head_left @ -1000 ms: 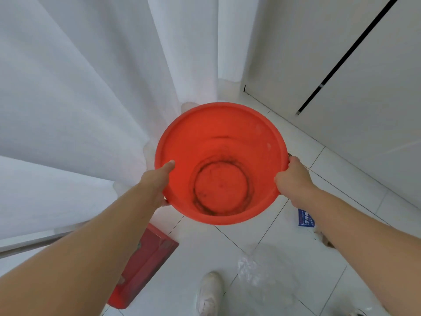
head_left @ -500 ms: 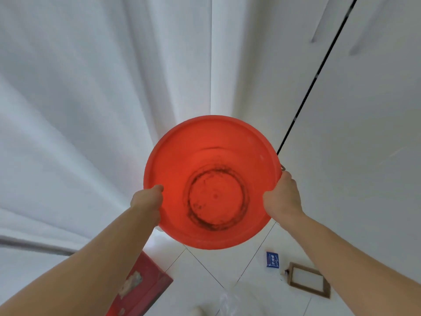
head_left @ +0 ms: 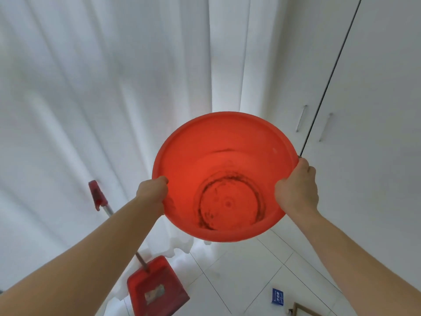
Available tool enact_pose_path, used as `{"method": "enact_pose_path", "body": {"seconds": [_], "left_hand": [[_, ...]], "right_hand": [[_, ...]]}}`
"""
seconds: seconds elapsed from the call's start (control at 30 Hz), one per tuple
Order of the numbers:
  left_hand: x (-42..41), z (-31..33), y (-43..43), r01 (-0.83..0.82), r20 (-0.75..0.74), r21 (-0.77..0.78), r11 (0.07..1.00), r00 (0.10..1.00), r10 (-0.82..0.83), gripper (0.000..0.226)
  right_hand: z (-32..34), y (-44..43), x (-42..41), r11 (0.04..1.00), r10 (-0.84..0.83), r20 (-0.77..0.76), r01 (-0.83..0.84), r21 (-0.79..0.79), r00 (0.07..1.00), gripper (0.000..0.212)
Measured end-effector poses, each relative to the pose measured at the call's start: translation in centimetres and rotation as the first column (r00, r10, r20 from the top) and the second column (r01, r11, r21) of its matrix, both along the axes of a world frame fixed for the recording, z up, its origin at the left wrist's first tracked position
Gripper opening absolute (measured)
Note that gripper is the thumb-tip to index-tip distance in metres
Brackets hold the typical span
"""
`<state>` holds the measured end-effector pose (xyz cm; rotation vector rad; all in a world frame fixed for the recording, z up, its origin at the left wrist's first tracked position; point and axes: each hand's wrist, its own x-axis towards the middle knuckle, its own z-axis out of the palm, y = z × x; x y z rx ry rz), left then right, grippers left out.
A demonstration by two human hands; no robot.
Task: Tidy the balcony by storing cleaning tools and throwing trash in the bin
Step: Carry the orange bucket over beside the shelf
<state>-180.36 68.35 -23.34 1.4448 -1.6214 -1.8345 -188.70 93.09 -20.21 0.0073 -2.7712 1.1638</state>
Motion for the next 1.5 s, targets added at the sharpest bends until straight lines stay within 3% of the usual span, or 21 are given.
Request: {"method": "enact_pose_path", "body": {"seconds": [0.23, 0.47, 0.67, 0.97, 1.1, 1.23, 1.5], "left_hand": [[9.7, 7.9, -1.6, 0.048, -0.127, -0.04, 0.998, 0.991, -0.052, 0.028], [28.7, 12.8, -6.4, -0.122, -0.215, -0.108, 0.987, 0.972, 0.096, 0.022], [46.3, 14.5, -10.8, -0.346, -0.211, -0.06, 0.936, 0.921, 0.327, 0.025], [70.5, 15.2, -12.9, -0.658, -0.208, -0.098, 0.747, 0.747, 0.631, 0.026], [78.2, 15.4, -12.4, -0.782, -0.221, -0.081, 0.618, 0.619, 0.754, 0.023], [84.0, 14.8, -11.9, -0.867, -0.212, -0.067, 0.493, 0.495, 0.842, 0.031], [90.9, 14.6, -10.9, -0.966, -0.198, -0.084, 0.244, 0.256, 0.946, 0.022]], "right_hand": [[7.7, -1.9, 7.0, 0.997, 0.066, -0.069, -0.068, -0.022, 0.995, 0.047], [13.6, -9.0, 21.0, 0.966, 0.236, -0.202, -0.251, -0.054, 0.951, 0.047], [15.8, -17.4, 34.3, 0.889, 0.435, -0.216, -0.455, -0.053, 0.874, 0.05], [15.2, -29.7, 52.7, 0.641, 0.747, -0.175, -0.765, -0.062, 0.641, 0.05], [15.0, -34.1, 59.4, 0.48, 0.85, -0.217, -0.876, -0.053, 0.479, 0.05], [14.5, -38.0, 64.6, 0.331, 0.918, -0.216, -0.943, -0.043, 0.333, 0.043], [13.8, -44.6, 72.2, 0.08, 0.985, -0.15, -0.996, -0.047, 0.086, 0.046]]}}
